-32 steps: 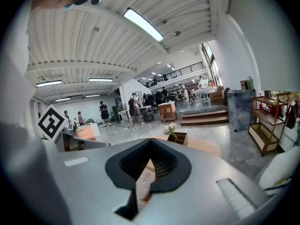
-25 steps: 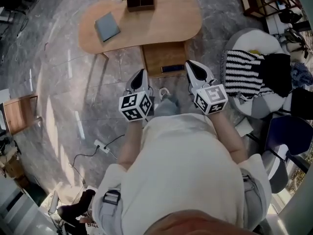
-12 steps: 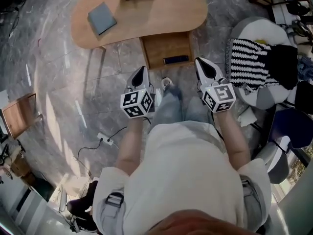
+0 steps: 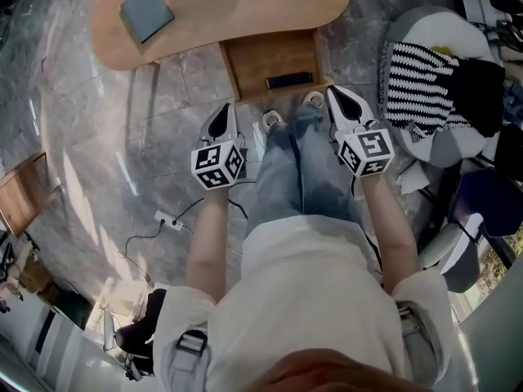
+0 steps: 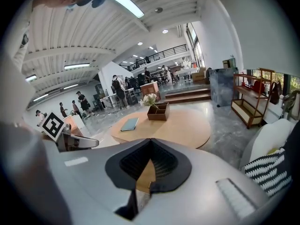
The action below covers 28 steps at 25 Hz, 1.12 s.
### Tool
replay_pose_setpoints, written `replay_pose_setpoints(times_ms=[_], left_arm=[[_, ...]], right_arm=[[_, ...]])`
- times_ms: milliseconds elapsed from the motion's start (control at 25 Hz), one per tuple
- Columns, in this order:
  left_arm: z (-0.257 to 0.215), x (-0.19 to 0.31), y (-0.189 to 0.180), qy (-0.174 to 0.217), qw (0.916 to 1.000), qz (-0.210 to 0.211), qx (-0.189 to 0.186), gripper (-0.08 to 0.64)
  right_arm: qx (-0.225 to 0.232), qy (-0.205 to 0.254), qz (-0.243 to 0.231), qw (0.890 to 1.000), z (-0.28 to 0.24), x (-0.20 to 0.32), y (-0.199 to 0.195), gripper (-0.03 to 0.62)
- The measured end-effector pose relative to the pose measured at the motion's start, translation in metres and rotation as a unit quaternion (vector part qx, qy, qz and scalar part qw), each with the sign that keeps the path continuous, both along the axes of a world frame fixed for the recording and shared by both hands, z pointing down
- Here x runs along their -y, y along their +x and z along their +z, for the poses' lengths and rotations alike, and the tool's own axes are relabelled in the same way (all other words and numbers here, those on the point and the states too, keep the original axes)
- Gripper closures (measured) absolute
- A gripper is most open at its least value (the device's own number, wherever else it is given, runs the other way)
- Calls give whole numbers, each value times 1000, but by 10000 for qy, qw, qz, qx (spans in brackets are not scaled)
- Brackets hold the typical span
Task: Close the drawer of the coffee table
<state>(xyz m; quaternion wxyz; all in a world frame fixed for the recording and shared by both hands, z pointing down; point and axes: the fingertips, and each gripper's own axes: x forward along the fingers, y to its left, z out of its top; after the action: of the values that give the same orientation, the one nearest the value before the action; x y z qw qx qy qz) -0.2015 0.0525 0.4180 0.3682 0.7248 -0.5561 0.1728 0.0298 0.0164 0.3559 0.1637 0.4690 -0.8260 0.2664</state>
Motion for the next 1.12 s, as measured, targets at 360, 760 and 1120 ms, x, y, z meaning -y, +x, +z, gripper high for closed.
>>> replay_pose_setpoints(times_ms=[360,760,1120], left_arm=[[80,-13,1,-377,9993,2,63,561],[157,-21,-8,-785,9966,40,237,540],[214,-40,-6,-1205,9912,440,316,454]], right_arm=[[-183,-313,-53,9993,74,5,18,591],[-627,-629,84,9960,163,1,49,581],[-1083,-1082,-94,9882,237,-16,70,525]])
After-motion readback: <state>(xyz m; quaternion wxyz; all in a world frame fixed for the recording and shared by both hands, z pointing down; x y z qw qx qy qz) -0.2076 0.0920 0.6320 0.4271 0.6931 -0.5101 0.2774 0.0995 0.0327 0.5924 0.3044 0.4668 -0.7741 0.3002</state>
